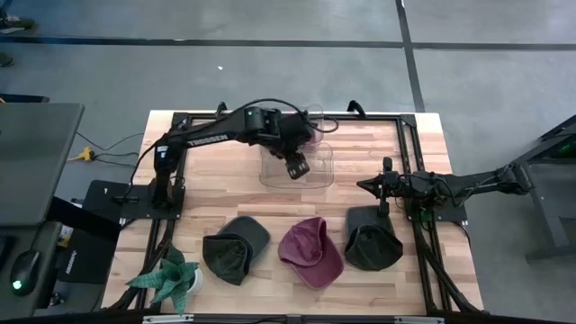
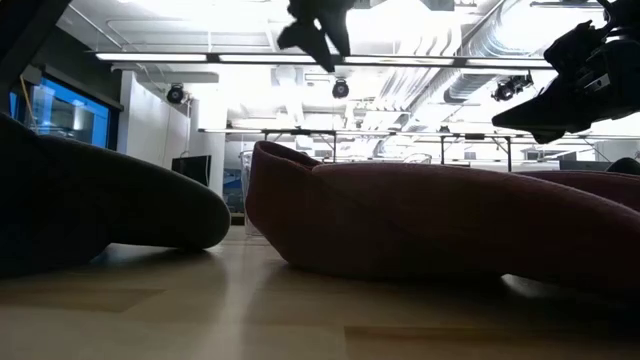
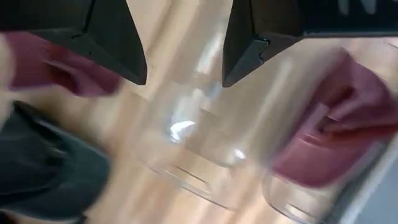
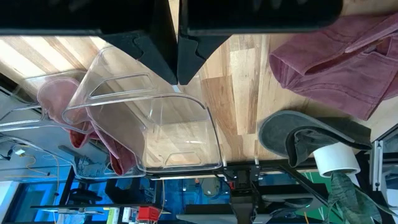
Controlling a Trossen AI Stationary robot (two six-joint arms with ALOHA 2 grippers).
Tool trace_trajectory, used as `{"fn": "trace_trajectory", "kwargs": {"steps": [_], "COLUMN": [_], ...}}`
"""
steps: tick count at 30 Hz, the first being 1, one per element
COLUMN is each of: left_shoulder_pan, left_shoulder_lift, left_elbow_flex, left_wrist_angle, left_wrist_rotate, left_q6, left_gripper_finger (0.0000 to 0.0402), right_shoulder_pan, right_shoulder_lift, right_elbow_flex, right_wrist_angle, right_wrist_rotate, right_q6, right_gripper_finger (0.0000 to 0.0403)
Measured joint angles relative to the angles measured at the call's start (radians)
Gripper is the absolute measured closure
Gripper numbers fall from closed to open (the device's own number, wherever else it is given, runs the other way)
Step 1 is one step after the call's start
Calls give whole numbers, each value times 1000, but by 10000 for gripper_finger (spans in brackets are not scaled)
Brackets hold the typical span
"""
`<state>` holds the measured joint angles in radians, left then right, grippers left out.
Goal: Pick & Place hat
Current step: Put the dark red cap into the top transparent bin
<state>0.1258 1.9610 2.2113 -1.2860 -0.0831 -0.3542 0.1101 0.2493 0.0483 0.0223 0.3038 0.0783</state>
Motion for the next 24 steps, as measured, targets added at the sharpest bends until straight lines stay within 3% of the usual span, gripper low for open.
{"fn": "trace_trajectory", "kwargs": {"steps": [11, 24], "left_shoulder_pan": [-112, -327], "left_shoulder_lift": [-40, -80], "left_elbow_flex": [45, 46], "left_wrist_angle": [-152, -244], "left_wrist_rotate": [6, -20], "left_q6": [-160, -325], "left_gripper_finger": [202, 202], "right_shoulder_pan": [0, 0], "right_shoulder_lift": [0, 0], "right_elbow_flex": [0, 0], "right_wrist_angle": [0, 0], "right_wrist_rotate": [0, 0], "right_q6": [0, 0], "right_gripper_finger": [402, 402]}}
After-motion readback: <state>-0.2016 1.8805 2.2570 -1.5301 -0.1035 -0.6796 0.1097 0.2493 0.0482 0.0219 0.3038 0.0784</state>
